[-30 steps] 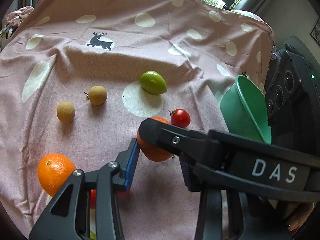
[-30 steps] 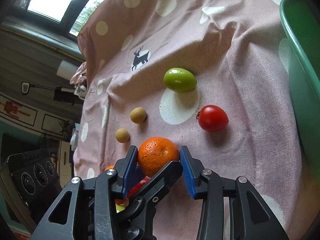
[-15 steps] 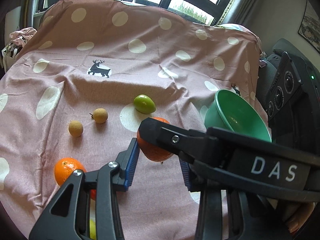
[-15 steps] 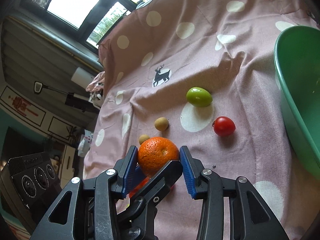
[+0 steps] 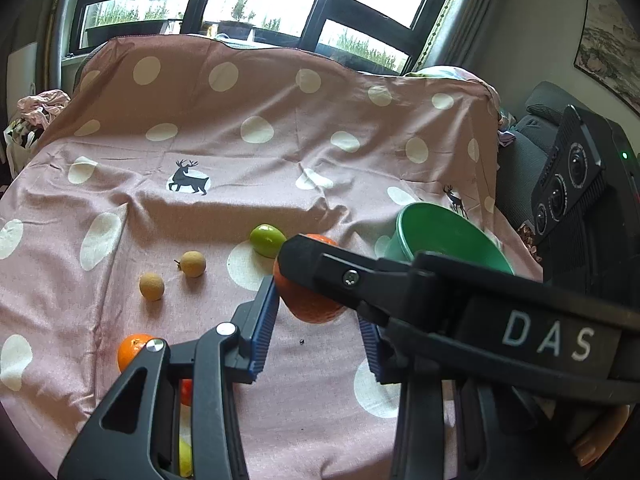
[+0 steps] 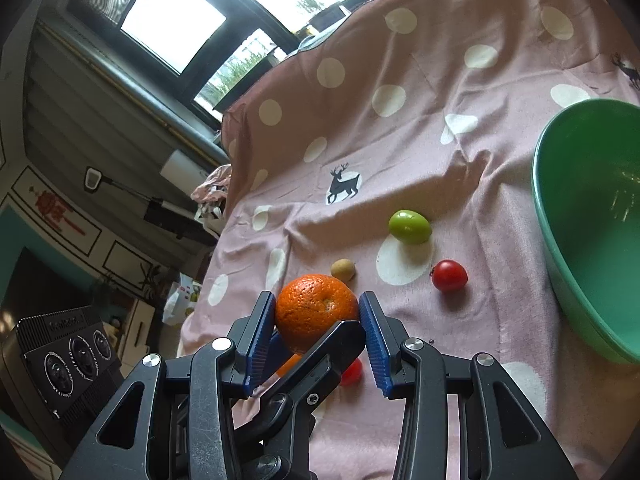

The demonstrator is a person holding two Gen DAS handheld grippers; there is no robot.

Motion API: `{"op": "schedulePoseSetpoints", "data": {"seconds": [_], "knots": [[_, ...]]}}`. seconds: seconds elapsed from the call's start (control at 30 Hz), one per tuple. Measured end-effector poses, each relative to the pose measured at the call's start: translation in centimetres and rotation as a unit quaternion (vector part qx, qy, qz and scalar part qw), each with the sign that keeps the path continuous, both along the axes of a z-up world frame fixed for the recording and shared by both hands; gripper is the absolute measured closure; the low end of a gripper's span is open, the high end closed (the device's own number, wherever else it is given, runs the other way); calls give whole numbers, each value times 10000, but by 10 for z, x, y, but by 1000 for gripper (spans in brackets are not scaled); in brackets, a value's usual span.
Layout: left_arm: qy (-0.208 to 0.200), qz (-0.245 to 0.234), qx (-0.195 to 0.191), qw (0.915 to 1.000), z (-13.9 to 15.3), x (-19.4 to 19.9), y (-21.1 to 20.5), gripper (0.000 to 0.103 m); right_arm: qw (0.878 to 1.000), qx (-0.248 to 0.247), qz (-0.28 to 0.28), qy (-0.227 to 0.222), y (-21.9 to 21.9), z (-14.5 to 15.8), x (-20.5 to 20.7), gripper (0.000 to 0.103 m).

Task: Organize fruits
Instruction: 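Lift the orange with the right gripper and carry it toward the green bowl, then lower the orange into the green bowl and open the right gripper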

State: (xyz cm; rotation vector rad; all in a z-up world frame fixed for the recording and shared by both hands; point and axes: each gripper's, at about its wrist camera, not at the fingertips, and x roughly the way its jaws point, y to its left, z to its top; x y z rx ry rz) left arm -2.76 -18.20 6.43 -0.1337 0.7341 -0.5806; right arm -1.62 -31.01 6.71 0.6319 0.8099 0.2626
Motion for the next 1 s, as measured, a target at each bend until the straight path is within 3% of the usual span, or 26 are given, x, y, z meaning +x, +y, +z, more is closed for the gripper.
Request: {"op": "schedulePoseSetpoints", "data": {"seconds": [0.6,1.0], "knots": [[-494,-609,-7,9969,27,-11,-49,65,9973,-28,-543,-500,-42,27,-27,58],[-456,-1261,1,9910,25,-13,-104,65,9906,44,-1283,-464,-92,25,-45,58]]}}
